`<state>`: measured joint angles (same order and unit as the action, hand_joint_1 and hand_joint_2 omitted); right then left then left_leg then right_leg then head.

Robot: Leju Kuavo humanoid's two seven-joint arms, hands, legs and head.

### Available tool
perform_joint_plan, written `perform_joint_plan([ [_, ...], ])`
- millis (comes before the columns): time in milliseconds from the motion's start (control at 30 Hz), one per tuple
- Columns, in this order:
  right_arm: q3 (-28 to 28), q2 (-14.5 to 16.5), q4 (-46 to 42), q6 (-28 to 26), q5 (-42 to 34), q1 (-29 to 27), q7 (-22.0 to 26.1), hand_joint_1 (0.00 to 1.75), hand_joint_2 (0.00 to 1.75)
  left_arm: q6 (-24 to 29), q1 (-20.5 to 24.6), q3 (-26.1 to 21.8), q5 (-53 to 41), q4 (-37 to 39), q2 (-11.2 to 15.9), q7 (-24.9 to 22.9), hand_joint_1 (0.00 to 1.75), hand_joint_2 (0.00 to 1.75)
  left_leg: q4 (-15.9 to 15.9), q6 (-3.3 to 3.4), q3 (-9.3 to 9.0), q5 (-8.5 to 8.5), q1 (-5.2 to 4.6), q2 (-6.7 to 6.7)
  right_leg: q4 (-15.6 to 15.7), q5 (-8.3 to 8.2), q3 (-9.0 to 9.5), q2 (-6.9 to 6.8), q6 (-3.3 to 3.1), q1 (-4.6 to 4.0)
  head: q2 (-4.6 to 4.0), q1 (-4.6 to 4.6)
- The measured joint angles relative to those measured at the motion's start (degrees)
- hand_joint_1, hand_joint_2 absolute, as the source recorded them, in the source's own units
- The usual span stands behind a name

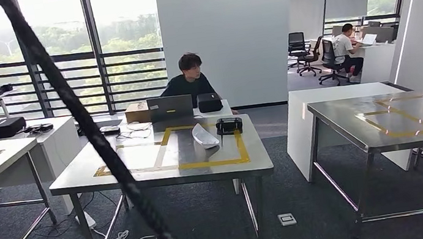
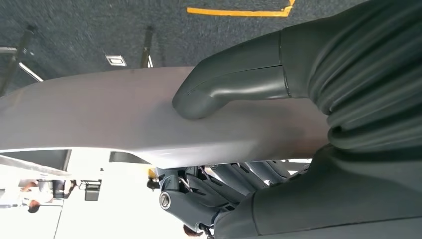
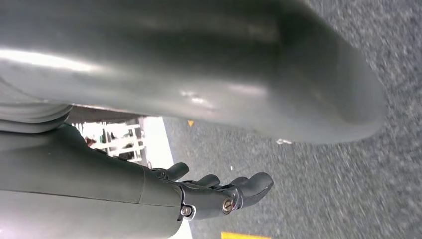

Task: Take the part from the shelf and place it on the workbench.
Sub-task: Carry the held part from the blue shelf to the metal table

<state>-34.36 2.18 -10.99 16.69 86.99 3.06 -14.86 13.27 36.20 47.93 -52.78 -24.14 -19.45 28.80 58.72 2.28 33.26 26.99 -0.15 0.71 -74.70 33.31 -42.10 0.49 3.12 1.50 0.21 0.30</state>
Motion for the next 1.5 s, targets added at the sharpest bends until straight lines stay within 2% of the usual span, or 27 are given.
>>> perform_joint_plan([
  [33,0.0,0.0,0.0,-0.1,0.0,-0.1,0.0,0.00,0.00,0.1,-0.1,0.0,0.0,0.1,0.0,-0.1,1.75,1.75,0.1,0.00,0.04,0.03,-0.04,0.29,0.8,-0.93,0.51,-0.09,-0.07,0.00,0.00,0.00],
  [67,0.0,0.0,0.0,-0.2,0.0,-0.1,0.1,0.00,0.00,0.1,-0.1,0.0,0.0,0.1,0.0,-0.2,1.75,1.75,0.1,-0.04,0.04,0.06,-0.06,0.51,4.0,-2.68,2.20,-0.21,-0.19,0.00,0.00,-0.01],
  [133,0.0,0.0,0.0,-0.5,-0.1,-0.1,0.1,0.00,0.00,0.3,0.0,-0.2,0.1,0.1,0.0,-0.5,1.75,1.75,0.3,-0.31,0.05,0.16,-0.17,0.85,12.5,-5.79,6.67,-0.68,-0.57,-0.20,-0.01,-0.04],
  [167,-0.1,0.0,0.0,-0.6,-0.1,0.0,0.1,0.00,0.00,0.4,0.1,-0.3,0.1,0.1,-0.1,-0.7,1.75,1.75,0.3,-0.54,0.08,0.20,-0.26,0.95,15.2,-6.52,8.06,-0.83,-0.81,-0.35,-0.01,-0.07],
  [200,-0.2,0.0,0.0,-0.7,-0.1,0.0,0.1,0.00,0.00,0.4,0.2,-0.4,0.2,0.1,-0.1,-0.9,1.75,1.75,0.4,-0.55,0.13,0.35,-0.43,1.02,16.6,-6.71,8.71,-0.93,-0.89,-0.42,-0.01,-0.13],
  [300,-0.6,0.0,0.0,-0.8,-0.1,-0.1,0.1,0.00,0.00,0.4,0.2,-0.6,0.2,0.1,-0.1,-1.3,1.75,1.75,0.2,-0.06,0.11,0.34,-0.67,0.98,16.9,-6.88,8.79,-0.80,-0.90,-0.45,0.00,-0.29],
  [500,-0.8,0.0,0.0,-0.8,-0.1,-0.1,0.1,0.00,0.00,0.4,0.3,-0.8,0.2,0.1,-0.1,-1.3,1.75,1.75,-0.6,-1.04,-0.24,-0.27,-0.58,0.93,16.8,-6.85,8.69,-0.80,-1.50,-0.58,0.01,-0.37],
  [733,-0.9,0.0,0.0,-0.8,-0.1,-0.1,0.1,0.00,0.00,0.5,0.3,-0.9,0.3,0.1,-0.1,-1.7,1.75,1.75,-0.6,-1.37,-0.23,-0.26,-0.46,0.92,16.9,-6.87,8.71,-0.80,-1.63,-0.64,0.00,-0.37],
  [800,-0.9,0.0,0.0,-0.9,-0.1,-0.1,0.1,0.00,0.00,0.8,0.4,-1.1,0.5,0.1,-0.1,-2.4,1.75,1.75,-0.7,-0.99,0.00,-0.05,-0.66,0.89,17.2,-6.98,8.87,-0.86,-1.36,-0.42,0.00,-0.39],
  [867,-0.9,0.0,0.0,-1.0,-0.1,0.0,0.2,0.00,0.00,1.2,0.6,-1.5,0.6,0.1,-0.3,-3.0,1.75,1.75,-1.7,-0.37,-0.68,-0.20,-0.42,0.82,17.6,-6.95,9.21,-0.91,-0.98,-0.40,-0.01,-0.40],
  [900,-0.9,0.0,0.0,-1.0,-0.1,0.0,0.2,0.00,0.00,1.4,0.8,-1.7,0.7,0.1,-0.4,-3.2,1.75,1.75,-2.4,-0.20,-1.25,-0.43,-0.14,0.83,16.8,-6.38,8.96,-0.88,-0.79,-0.46,-0.01,-0.37],
  [933,-0.9,0.0,0.0,-1.1,-0.1,0.0,0.3,0.00,0.00,1.7,0.9,-1.9,0.8,0.1,-0.5,-3.3,1.75,1.75,-2.9,-0.12,-1.79,-0.68,0.15,0.85,14.7,-5.23,8.02,-0.81,-0.53,-0.45,-0.01,-0.32],
  [1000,-0.9,0.0,0.0,-1.1,-0.1,0.0,0.4,0.00,0.00,2.1,0.9,-2.2,1.0,0.1,-0.7,-3.6,1.75,1.75,-3.1,-0.16,-2.12,-0.67,0.34,0.95,7.3,-1.91,4.16,-0.68,0.11,-0.16,-0.01,-0.26],
  [1033,-0.9,0.0,0.0,-1.1,-0.1,-0.1,0.4,0.00,0.00,2.4,0.7,-2.3,1.1,0.2,-0.7,-3.8,1.75,1.75,-3.0,-0.27,-2.22,-0.49,0.41,0.96,3.7,-0.80,2.07,-0.66,0.44,0.05,-0.01,-0.26],
  [1067,-0.9,0.0,0.0,-1.1,-0.1,-0.2,0.4,0.00,0.00,2.7,0.5,-2.5,1.2,0.3,-0.7,-3.9,1.75,1.75,-2.9,-0.48,-2.35,-0.24,0.52,0.96,1.8,-0.74,0.74,-0.66,0.77,0.30,-0.01,-0.28],
  [1100,-0.9,0.0,0.0,-1.1,0.0,-0.2,0.3,0.00,0.00,3.0,0.3,-2.8,1.3,0.3,-0.7,-4.1,1.75,1.75,-2.7,-0.81,-2.51,0.10,0.73,0.95,2.1,-1.84,0.45,-0.69,1.12,0.58,0.00,-0.30],
  [1133,-0.9,0.0,0.0,-1.1,0.0,-0.2,0.3,0.00,0.00,3.3,0.1,-3.0,1.4,0.4,-0.7,-4.2,1.75,1.75,-2.3,-1.25,-2.71,0.57,1.04,0.93,4.6,-3.91,1.30,-0.79,1.54,0.90,0.00,-0.33],
  [1167,-0.9,0.0,0.0,-1.1,0.0,-0.2,0.3,0.00,0.00,3.6,0.0,-3.2,1.6,0.4,-0.7,-4.4,1.75,1.75,-1.8,-1.79,-2.88,1.20,1.37,0.93,8.5,-6.25,2.90,-1.06,2.05,1.27,0.00,-0.37],
  [1200,-0.9,0.1,0.0,-1.1,0.0,-0.2,0.4,0.00,0.00,3.9,0.0,-3.5,1.7,0.4,-0.7,-4.5,1.75,1.75,-1.1,-2.41,-2.79,1.91,1.50,0.93,11.9,-7.69,4.47,-1.17,2.38,1.37,-0.01,-0.39],
  [1233,-0.9,0.1,0.0,-1.1,0.0,-0.1,0.4,0.00,0.00,4.2,0.0,-3.8,1.8,0.4,-0.6,-4.8,1.75,1.75,-0.6,-2.98,-2.71,2.59,1.56,0.91,14.3,-8.33,5.63,-1.16,2.07,1.43,-0.01,-0.52],
  [1267,-0.9,0.2,0.0,-1.1,0.0,-0.1,0.4,0.00,0.00,4.5,0.0,-4.2,1.9,0.4,-0.6,-5.0,1.75,1.75,-0.3,-3.46,-2.68,3.13,1.49,0.91,15.3,-8.09,6.21,-1.10,1.43,1.33,0.01,-0.62],
  [1333,-0.9,0.3,0.1,-1.1,0.1,-0.1,0.7,0.00,0.00,5.0,0.1,-5.0,2.1,0.4,-0.4,-5.6,1.75,1.75,-0.5,-4.11,-3.11,3.77,1.50,0.92,15.0,-6.94,6.43,-0.64,-0.50,1.09,0.07,-0.98],
  [1400,-0.9,0.3,0.1,-1.3,0.1,-0.1,1.0,0.00,0.00,5.3,0.4,-5.7,2.3,0.4,-0.2,-6.3,1.75,1.75,0.4,-4.53,-3.33,4.52,1.71,0.74,15.0,-6.26,7.06,-0.42,-1.58,1.00,0.12,-1.18],
  [1433,-0.9,0.3,0.0,-1.4,0.1,-0.1,1.2,0.00,0.00,5.5,0.8,-6.1,2.4,0.4,-0.1,-6.7,1.75,1.75,2.6,-4.60,-2.29,5.42,1.72,0.52,15.0,-5.92,7.55,-0.32,-2.04,0.98,0.14,-1.22],
  [1467,-0.9,0.3,0.0,-1.6,0.1,-0.1,1.4,0.00,0.00,5.6,1.1,-6.5,2.4,0.5,0.2,-7.0,1.75,1.75,6.0,-4.57,-0.38,6.58,1.61,0.27,15.1,-5.55,8.02,-0.28,-2.44,0.91,0.16,-1.25],
  [1500,-0.9,0.3,0.0,-1.7,0.1,-0.1,1.6,0.00,0.00,5.7,1.4,-6.9,2.4,0.6,0.5,-7.4,1.75,1.75,10.4,-4.44,2.40,7.82,1.46,0.06,15.1,-5.11,8.51,-0.21,-2.76,0.77,0.15,-1.25],
])
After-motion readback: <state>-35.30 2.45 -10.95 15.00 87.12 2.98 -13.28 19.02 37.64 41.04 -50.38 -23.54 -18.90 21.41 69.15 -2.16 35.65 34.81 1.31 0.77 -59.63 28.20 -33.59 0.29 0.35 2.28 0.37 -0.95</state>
